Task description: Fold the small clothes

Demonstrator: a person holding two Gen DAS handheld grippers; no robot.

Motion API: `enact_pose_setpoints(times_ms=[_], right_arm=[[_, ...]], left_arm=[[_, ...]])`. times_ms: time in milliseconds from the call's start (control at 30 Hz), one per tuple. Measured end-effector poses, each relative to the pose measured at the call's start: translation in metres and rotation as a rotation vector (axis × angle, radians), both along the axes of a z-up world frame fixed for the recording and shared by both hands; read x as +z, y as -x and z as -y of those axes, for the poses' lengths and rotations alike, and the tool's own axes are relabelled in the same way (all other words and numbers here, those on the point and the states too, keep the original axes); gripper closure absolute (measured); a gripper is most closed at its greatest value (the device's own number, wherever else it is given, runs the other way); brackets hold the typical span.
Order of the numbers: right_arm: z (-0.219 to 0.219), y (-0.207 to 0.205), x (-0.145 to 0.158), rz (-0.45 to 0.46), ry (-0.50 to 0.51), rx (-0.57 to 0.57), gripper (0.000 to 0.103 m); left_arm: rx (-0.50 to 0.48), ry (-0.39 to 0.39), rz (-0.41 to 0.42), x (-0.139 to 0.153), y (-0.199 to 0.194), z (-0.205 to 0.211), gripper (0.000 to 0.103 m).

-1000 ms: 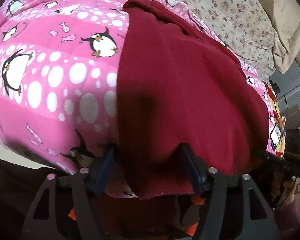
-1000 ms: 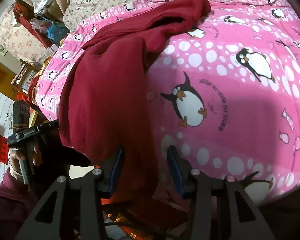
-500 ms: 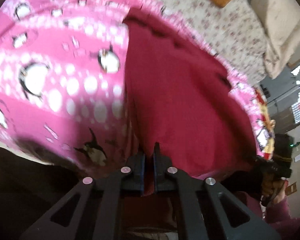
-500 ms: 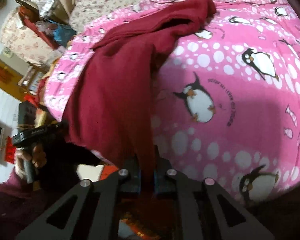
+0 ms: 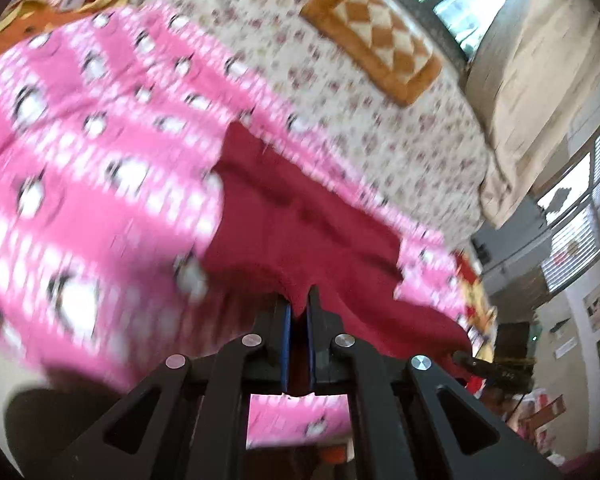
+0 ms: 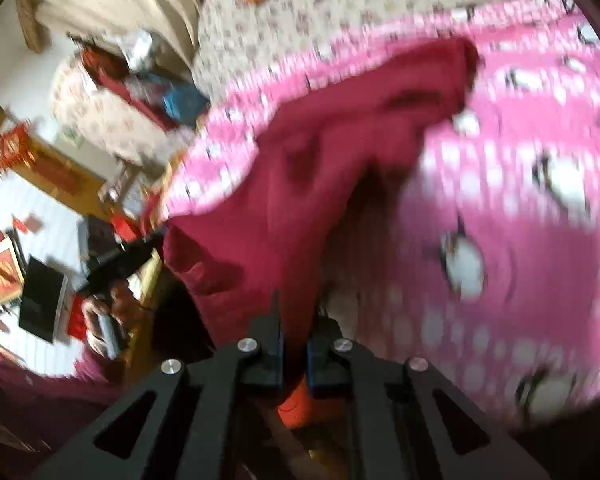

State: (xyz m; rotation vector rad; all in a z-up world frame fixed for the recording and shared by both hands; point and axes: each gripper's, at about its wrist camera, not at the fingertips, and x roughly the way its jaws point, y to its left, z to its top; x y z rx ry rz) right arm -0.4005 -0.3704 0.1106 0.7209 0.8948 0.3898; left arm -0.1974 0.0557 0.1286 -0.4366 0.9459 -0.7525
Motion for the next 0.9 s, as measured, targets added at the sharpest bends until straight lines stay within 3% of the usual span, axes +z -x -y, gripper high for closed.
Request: enact_pose_setpoints(times_ms=[133, 300, 500, 733, 767, 833, 867, 900], right_arm=[[0.030, -0.045, 0.017, 0.061, 0.008, -0.099, 0.096], [0.063, -0.117, 0.016, 0.042, -0.011, -0.180, 0.096], [0.089, -0.183, -0.006, -0.032, -0.090, -0.251, 0.096], [0.123, -0.236, -0.044, -0.117, -0.152, -0.370, 0.094], [0.127, -0.245, -0.051, -0.132, -0.165, -0.381, 0.089], [0.132, -0.255, -0.060, -0.161, -0.165, -0.383, 0.063], [0.134, -0.257, -0.061, -0.169, -0.148, -0.397, 0.045], [0.137, -0.257, -0.061, -0.162, -0.141, -0.422, 0.041]], left_arm=[[-0.003, 0.008, 0.077, 0.022, -0.050, 0.035, 0.103], [0.025, -0.015, 0.108, 0.029, -0.116, 0.076, 0.103], [0.055, -0.082, 0.062, 0.004, -0.190, 0.117, 0.103], [0.057, -0.160, -0.001, -0.032, -0.242, 0.150, 0.103], [0.066, -0.169, -0.021, -0.038, -0.249, 0.151, 0.103], [0.077, -0.165, -0.073, -0.049, -0.262, 0.149, 0.103], [0.073, -0.149, -0.098, -0.054, -0.266, 0.147, 0.103], [0.070, -0.134, -0.118, -0.056, -0.269, 0.144, 0.103]])
